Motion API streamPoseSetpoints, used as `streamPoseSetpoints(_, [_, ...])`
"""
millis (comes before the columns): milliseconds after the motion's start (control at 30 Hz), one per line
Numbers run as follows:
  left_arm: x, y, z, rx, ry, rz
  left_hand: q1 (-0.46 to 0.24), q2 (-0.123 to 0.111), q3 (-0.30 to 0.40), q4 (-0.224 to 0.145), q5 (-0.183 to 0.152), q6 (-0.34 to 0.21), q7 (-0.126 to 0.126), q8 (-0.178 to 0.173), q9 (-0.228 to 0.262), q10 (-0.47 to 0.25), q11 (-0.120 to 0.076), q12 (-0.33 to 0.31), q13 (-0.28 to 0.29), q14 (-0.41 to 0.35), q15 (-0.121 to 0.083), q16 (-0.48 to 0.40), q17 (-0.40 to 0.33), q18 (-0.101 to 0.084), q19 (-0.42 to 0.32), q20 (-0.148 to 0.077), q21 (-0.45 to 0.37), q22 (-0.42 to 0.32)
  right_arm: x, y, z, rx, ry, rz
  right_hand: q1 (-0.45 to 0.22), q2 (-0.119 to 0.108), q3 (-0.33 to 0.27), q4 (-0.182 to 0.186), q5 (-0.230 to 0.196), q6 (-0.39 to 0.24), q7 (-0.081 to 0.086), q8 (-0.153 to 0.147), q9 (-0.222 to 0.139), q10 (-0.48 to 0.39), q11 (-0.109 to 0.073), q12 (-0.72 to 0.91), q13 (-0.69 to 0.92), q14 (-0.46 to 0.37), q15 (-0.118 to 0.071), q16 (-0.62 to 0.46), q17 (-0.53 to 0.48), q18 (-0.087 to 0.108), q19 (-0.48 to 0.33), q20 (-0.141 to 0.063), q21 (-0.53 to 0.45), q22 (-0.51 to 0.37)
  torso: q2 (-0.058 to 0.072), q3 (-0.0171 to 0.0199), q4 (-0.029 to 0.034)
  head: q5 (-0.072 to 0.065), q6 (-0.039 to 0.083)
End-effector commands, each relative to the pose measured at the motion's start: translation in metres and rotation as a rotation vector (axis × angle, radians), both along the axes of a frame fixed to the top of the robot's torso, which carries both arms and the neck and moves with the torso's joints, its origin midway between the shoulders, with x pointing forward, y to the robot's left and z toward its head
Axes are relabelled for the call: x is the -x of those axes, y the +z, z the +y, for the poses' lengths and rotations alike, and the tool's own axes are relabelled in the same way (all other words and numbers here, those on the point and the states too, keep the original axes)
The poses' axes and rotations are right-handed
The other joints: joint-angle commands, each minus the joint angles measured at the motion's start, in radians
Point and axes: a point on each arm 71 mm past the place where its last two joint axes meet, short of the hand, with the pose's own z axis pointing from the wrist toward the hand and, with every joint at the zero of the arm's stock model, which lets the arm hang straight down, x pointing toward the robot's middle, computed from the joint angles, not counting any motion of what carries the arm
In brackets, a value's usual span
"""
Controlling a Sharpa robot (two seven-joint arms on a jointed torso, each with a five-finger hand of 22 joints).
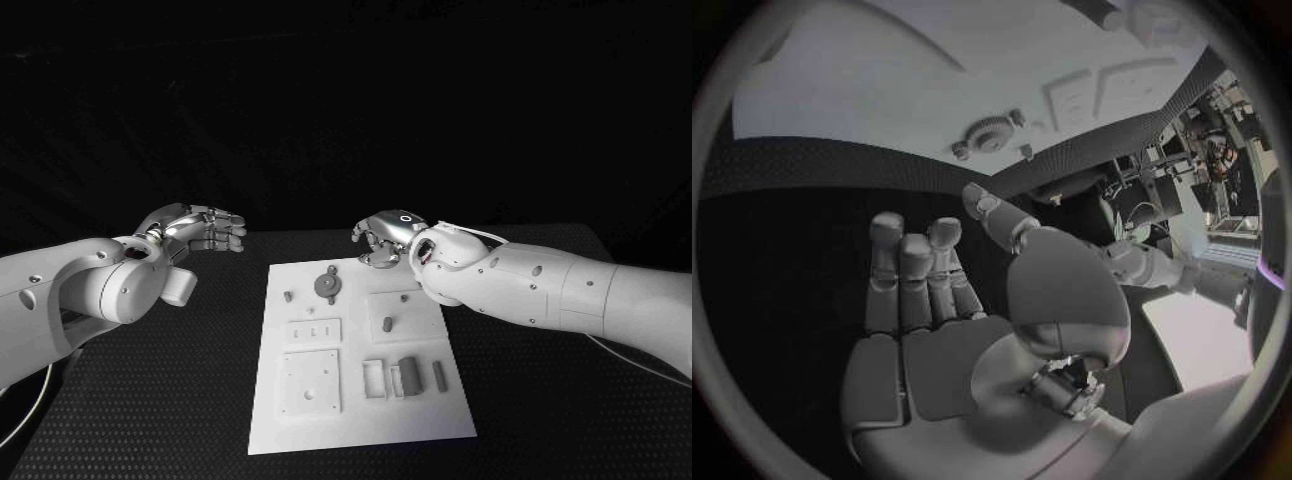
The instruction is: Assemble the parts on the task board
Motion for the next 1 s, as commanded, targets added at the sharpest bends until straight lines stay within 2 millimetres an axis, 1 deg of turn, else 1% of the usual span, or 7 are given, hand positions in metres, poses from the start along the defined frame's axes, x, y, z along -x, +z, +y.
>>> streamPoseSetpoints(33, [0.001,0.002,-0.002,0.007,-0.018,-0.015,-0.008,-0.01,-0.006,-0.003,-0.007,0.001,0.007,-0.007,0.002,0.008,-0.001,-0.005,0.003,0.006,0.004,-0.006,0.002,0.005,0.003,0.002,-0.005,0.002,0.0,0.007,-0.011,-0.109,0.019,0.071,-0.001,-0.018,-0.002,0.005,0.002,0.047,0.024,0.003,-0.002,-0.091,0.0,0.002,-0.002,0.003,-0.001,-0.003,-0.001,0.026,0.004,-0.001,-0.001,0.015,0.0,0.0005,-0.0003,-0.008,0.01])
streamPoseSetpoints(133, [0.0,0.002,-0.002,0.009,-0.022,-0.017,-0.01,-0.016,-0.009,-0.002,-0.007,0.001,0.007,-0.007,0.002,0.008,-0.002,-0.006,0.004,0.006,0.004,-0.006,0.003,0.005,0.004,0.002,-0.006,0.003,-0.003,0.012,-0.028,-0.116,0.004,0.089,-0.005,-0.035,-0.002,0.012,0.002,0.048,0.025,0.004,-0.003,-0.095,0.001,0.001,-0.003,0.001,0.0,-0.005,-0.001,0.026,0.002,0.0,-0.003,0.014,0.0,0.0019,-0.0023,-0.012,0.015])
streamPoseSetpoints(333, [0.001,0.002,-0.001,0.009,-0.025,-0.018,-0.014,-0.024,-0.011,0.0,-0.007,0.002,0.006,-0.007,0.004,0.012,-0.003,-0.005,0.008,0.007,0.003,-0.007,0.004,0.005,0.005,0.002,-0.006,0.005,-0.007,0.014,-0.056,-0.089,-0.022,0.113,-0.004,-0.059,0.001,0.019,0.002,0.051,0.024,0.006,-0.004,-0.097,0.0,0.001,-0.003,-0.002,0.0,-0.007,-0.001,0.026,0.0,0.001,-0.006,0.014,0.0,0.0026,-0.0009,-0.022,0.022])
streamPoseSetpoints(433, [0.001,0.002,-0.001,0.009,-0.031,-0.019,-0.014,-0.027,-0.011,0.001,-0.007,0.002,0.006,-0.008,0.005,0.024,-0.009,0.0,0.016,0.009,0.003,-0.007,0.007,0.005,0.007,0.001,-0.008,0.007,-0.007,0.013,-0.066,-0.079,-0.033,0.126,0.002,-0.068,0.003,0.017,0.002,0.05,0.024,0.006,-0.004,-0.099,0.0,0.001,-0.003,-0.003,0.0,-0.007,-0.001,0.026,-0.001,0.001,-0.006,0.014,0.0,0.001,0.002,-0.027,0.025])
streamPoseSetpoints(567, [0.001,0.002,-0.001,0.009,-0.035,-0.021,-0.014,-0.03,-0.012,0.001,-0.008,0.003,0.006,-0.008,0.006,0.032,-0.012,0.004,0.023,0.009,0.003,-0.008,0.009,0.005,0.007,0.001,-0.009,0.008,-0.005,0.011,-0.08,-0.058,-0.043,0.129,0.007,-0.076,0.004,0.016,0.002,0.047,0.025,0.006,-0.005,-0.1,0.001,0.0,-0.003,-0.005,0.0,-0.008,-0.001,0.026,-0.003,0.002,-0.007,0.015,0.0,0.0022,0.0023,-0.03,0.024])
streamPoseSetpoints(700, [0.001,0.002,-0.002,0.01,-0.045,-0.02,-0.014,-0.032,-0.012,0.001,-0.008,0.003,0.006,-0.008,0.006,0.033,-0.013,0.004,0.025,0.008,0.003,-0.009,0.009,0.005,0.007,0.001,-0.01,0.009,-0.001,0.009,-0.091,-0.052,-0.038,0.139,0.011,-0.082,0.005,0.015,0.002,0.046,0.026,0.005,-0.005,-0.103,0.002,0.0,-0.004,-0.007,0.001,-0.009,-0.001,0.026,-0.005,0.003,-0.009,0.015,0.0,-0.0006,0.0038,-0.036,0.023])
streamPoseSetpoints(1000, [0.001,0.001,0.001,0.008,-0.039,-0.019,-0.012,-0.035,-0.012,0.0,-0.008,0.003,0.005,-0.008,0.007,0.027,-0.011,0.0,0.028,0.005,0.004,-0.012,0.01,0.005,0.005,0.002,-0.013,0.01,0.016,-0.005,-0.106,-0.031,0.002,0.176,0.046,-0.092,0.012,0.0,0.002,0.038,0.024,0.004,-0.008,-0.114,0.002,-0.003,-0.004,-0.02,0.002,-0.013,0.0,0.026,-0.018,0.008,-0.013,0.017,0.0,0.0006,0.0019,-0.043,0.024])
